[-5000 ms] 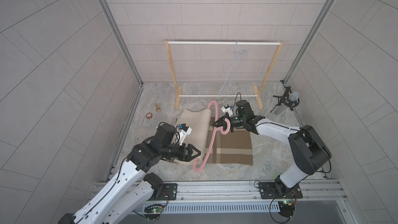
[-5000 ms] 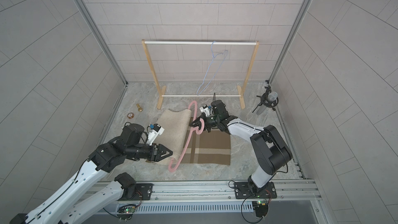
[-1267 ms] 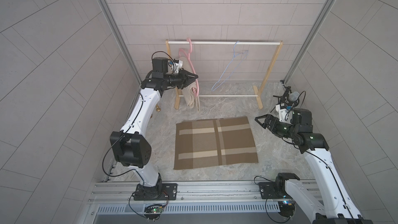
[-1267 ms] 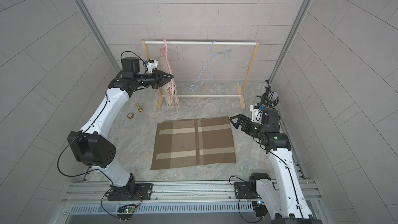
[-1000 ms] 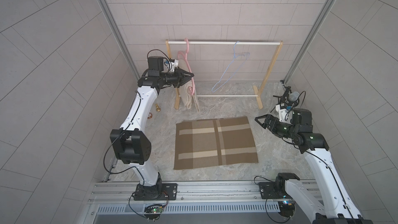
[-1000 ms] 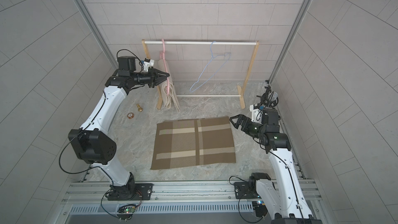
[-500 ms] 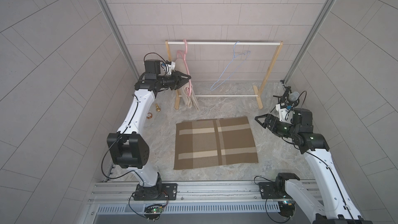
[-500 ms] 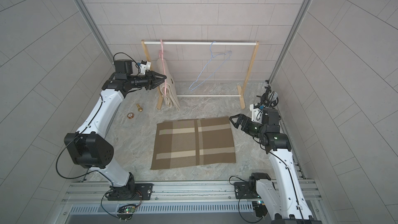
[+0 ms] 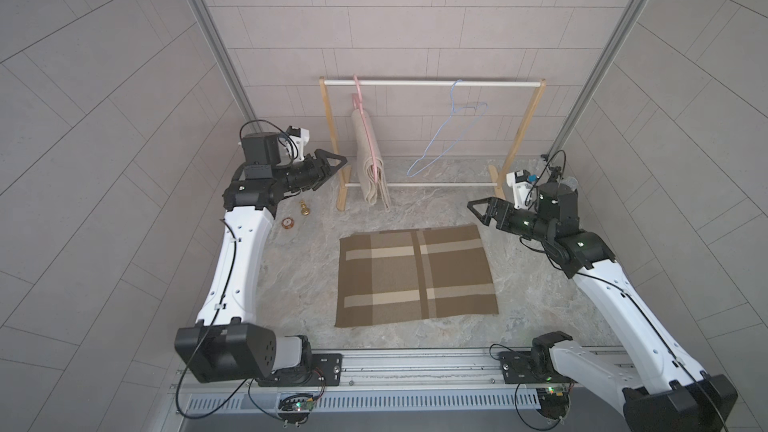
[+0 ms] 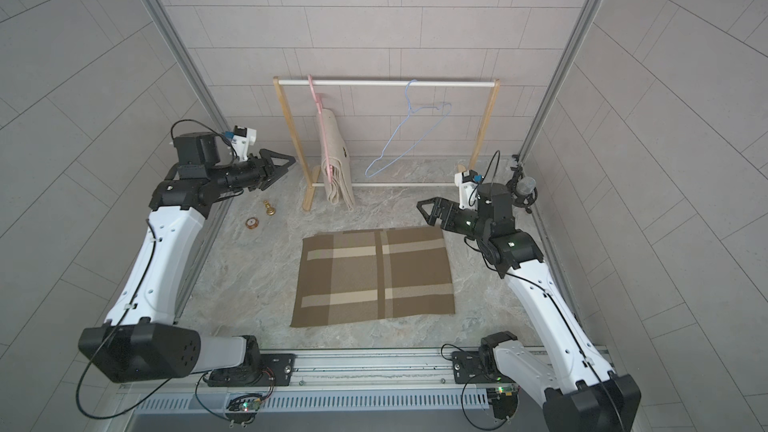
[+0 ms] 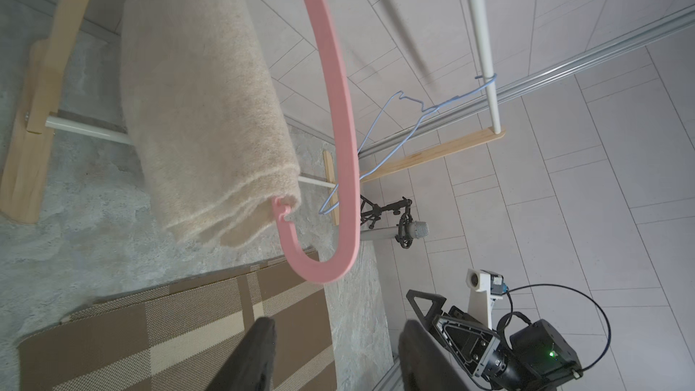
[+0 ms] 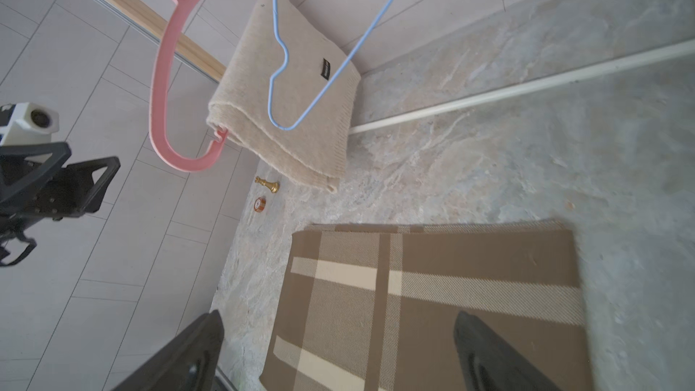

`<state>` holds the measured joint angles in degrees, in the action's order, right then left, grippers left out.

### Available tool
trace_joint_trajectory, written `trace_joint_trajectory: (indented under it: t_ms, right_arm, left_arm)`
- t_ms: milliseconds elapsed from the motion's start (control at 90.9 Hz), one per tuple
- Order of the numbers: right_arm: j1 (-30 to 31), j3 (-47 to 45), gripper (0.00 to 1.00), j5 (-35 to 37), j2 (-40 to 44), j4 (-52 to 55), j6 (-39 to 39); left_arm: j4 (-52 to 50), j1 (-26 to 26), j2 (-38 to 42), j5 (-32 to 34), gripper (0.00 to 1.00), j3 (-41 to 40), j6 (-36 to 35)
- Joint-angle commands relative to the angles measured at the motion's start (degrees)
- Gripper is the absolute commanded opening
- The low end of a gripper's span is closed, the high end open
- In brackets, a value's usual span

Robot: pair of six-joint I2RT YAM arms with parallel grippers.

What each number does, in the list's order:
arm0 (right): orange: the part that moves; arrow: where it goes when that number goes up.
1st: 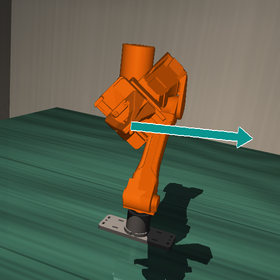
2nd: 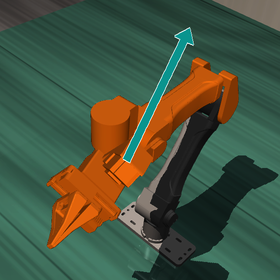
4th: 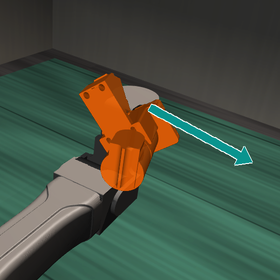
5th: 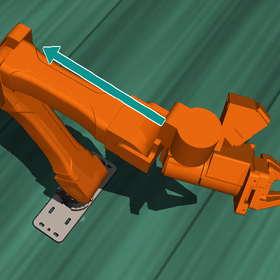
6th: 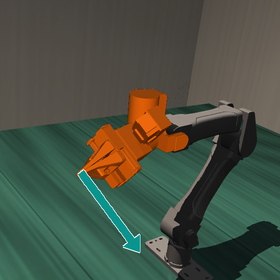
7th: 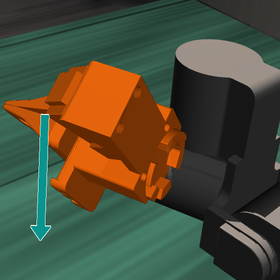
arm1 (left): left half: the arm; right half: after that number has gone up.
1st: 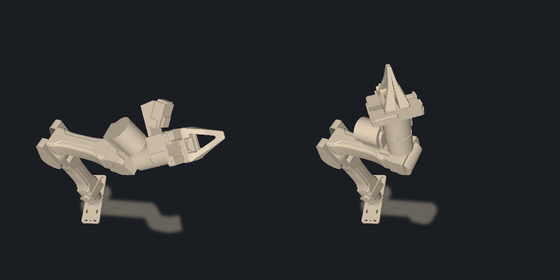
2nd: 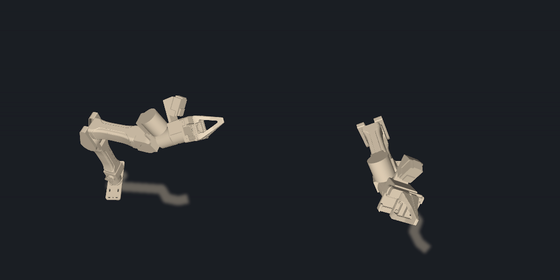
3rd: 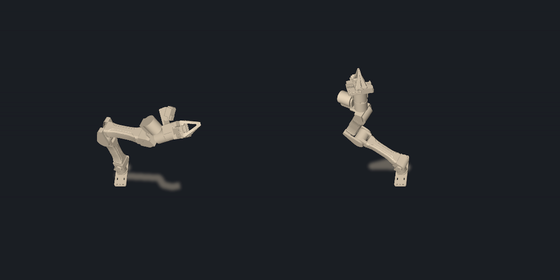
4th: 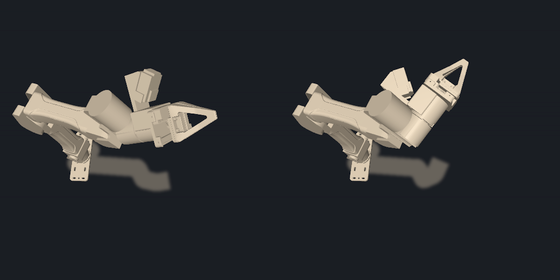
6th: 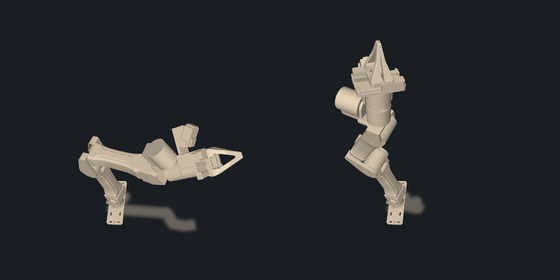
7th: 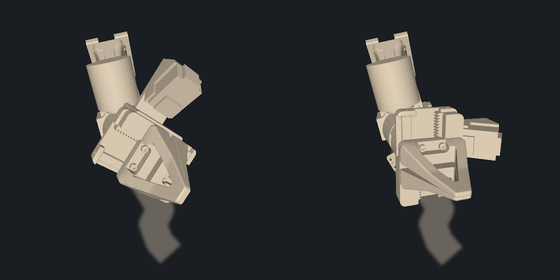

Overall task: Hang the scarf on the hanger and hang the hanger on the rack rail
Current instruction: Place the hanger at the clothesline, then pick up the hanger from the clothesline.

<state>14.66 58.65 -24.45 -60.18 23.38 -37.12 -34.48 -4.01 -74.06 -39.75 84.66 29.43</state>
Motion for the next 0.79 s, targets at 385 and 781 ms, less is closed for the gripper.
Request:
trace_joint_trajectory:
  t_ms: [385,781]
  right_arm:
    - [6.0,19.0,0.93,9.4,-31.0,-33.5,-10.0]
    - [6.2,35.6,0.58,4.8,-49.6,-36.1,-13.8]
  left_arm:
    - [-2.2,0.8,22.4,-3.0,0.74,-19.4,-4.1]
    - [-3.5,0.9,21.2,-3.1,0.74,-19.5,-4.3]
